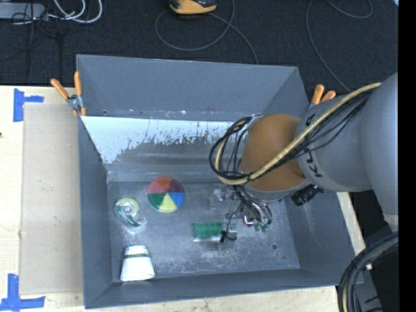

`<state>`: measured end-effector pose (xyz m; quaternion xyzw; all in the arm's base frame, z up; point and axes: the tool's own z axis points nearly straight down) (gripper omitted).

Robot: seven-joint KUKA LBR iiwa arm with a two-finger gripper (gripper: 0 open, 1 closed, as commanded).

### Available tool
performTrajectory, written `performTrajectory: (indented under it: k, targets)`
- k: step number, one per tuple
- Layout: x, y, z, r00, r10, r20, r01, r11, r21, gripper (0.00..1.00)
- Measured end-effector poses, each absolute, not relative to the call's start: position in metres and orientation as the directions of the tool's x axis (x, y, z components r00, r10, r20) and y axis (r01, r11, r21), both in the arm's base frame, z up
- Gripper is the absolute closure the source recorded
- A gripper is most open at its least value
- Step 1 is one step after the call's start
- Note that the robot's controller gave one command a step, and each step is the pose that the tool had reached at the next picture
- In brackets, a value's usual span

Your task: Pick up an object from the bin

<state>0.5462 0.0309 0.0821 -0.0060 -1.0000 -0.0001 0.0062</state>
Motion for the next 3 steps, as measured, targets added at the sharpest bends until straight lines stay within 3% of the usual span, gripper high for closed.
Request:
performTrajectory:
  k: [1, 2, 3]
  targets:
    - [0.522, 0.036, 0.122, -0.998, 0.055, 0.008, 0.055, 0.998, 0.001, 0.0]
    - [0.524, 0.03, 0.066, -1.0, -0.024, 0.02, -0.024, 1.0, 0.0, 0.0]
    - [0.512, 0.035, 0.069, -0.998, 0.069, 0.011, 0.069, 0.998, 0.001, 1.0]
